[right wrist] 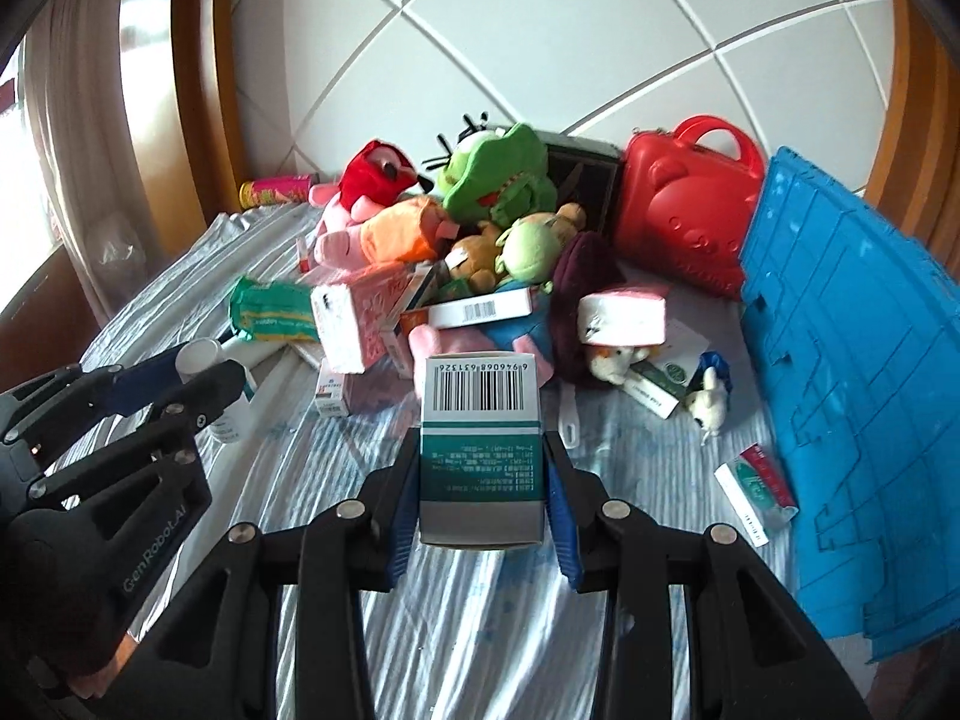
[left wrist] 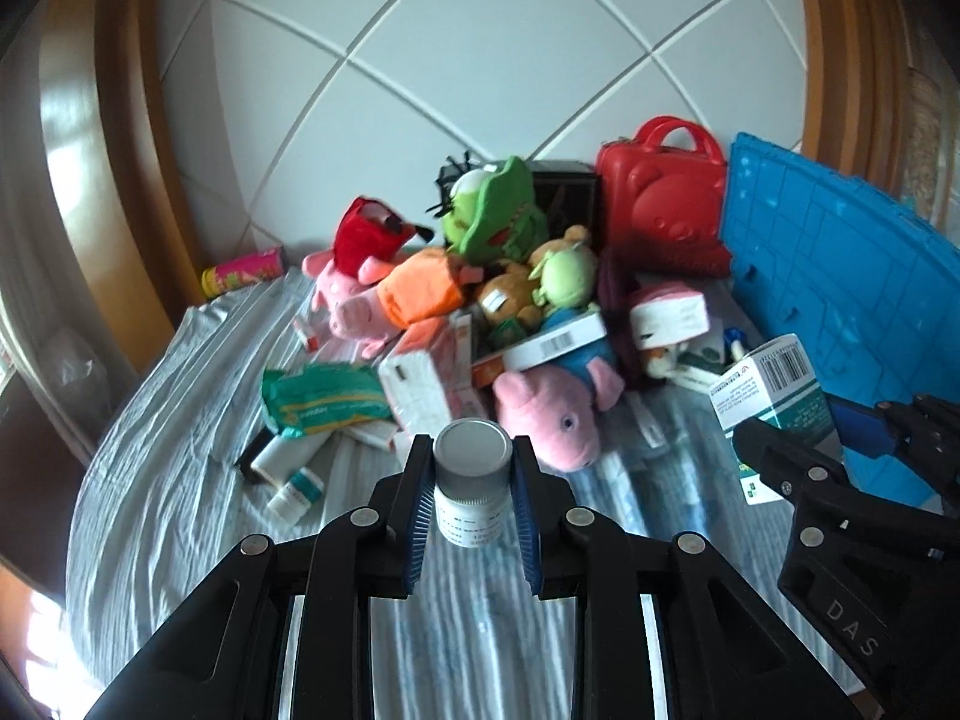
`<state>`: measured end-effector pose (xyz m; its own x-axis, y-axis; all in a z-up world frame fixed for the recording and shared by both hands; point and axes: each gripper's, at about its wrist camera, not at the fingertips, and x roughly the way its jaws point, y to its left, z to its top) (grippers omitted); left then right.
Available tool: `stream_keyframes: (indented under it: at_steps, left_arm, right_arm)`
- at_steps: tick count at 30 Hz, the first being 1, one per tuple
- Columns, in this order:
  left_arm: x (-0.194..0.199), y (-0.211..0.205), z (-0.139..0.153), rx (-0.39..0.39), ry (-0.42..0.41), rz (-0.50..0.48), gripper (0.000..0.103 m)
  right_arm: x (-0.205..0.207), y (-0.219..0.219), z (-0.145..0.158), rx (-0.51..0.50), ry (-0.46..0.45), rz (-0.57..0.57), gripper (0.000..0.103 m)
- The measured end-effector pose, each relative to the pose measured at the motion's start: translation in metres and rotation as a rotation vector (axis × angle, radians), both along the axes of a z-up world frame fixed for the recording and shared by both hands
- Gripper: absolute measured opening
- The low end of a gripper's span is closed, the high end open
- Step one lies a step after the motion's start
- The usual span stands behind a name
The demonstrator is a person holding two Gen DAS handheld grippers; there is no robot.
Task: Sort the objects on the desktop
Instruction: 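Carry the pill bottle and medicine box over the blue crate with both tools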
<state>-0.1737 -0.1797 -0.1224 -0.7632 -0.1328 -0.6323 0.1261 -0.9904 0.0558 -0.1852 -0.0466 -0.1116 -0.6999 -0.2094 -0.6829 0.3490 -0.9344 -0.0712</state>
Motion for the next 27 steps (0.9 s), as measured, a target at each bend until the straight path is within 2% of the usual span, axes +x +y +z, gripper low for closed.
stream_keyframes:
  at_steps: [6,12,15,20,27]
  left_arm:
    - [-0.008,0.043,0.039,0.003,0.092,-0.081,0.024]
    - [-0.019,0.106,0.084,0.002,0.197,-0.126,0.024]
    - [-0.025,0.154,0.107,0.004,0.259,-0.134,0.024]
    - [-0.033,0.249,0.143,0.007,0.336,-0.16,0.024]
    - [-0.038,0.37,0.173,0.028,0.345,-0.223,0.024]
  right_arm:
    - [0.007,0.046,0.041,-0.017,0.098,-0.102,0.037]
    - [0.005,0.109,0.084,-0.048,0.203,-0.146,0.037]
    - [0.004,0.154,0.107,-0.054,0.264,-0.158,0.037]
    - [0.005,0.255,0.14,-0.067,0.349,-0.21,0.037]
    - [0.002,0.381,0.155,-0.073,0.376,-0.316,0.037]
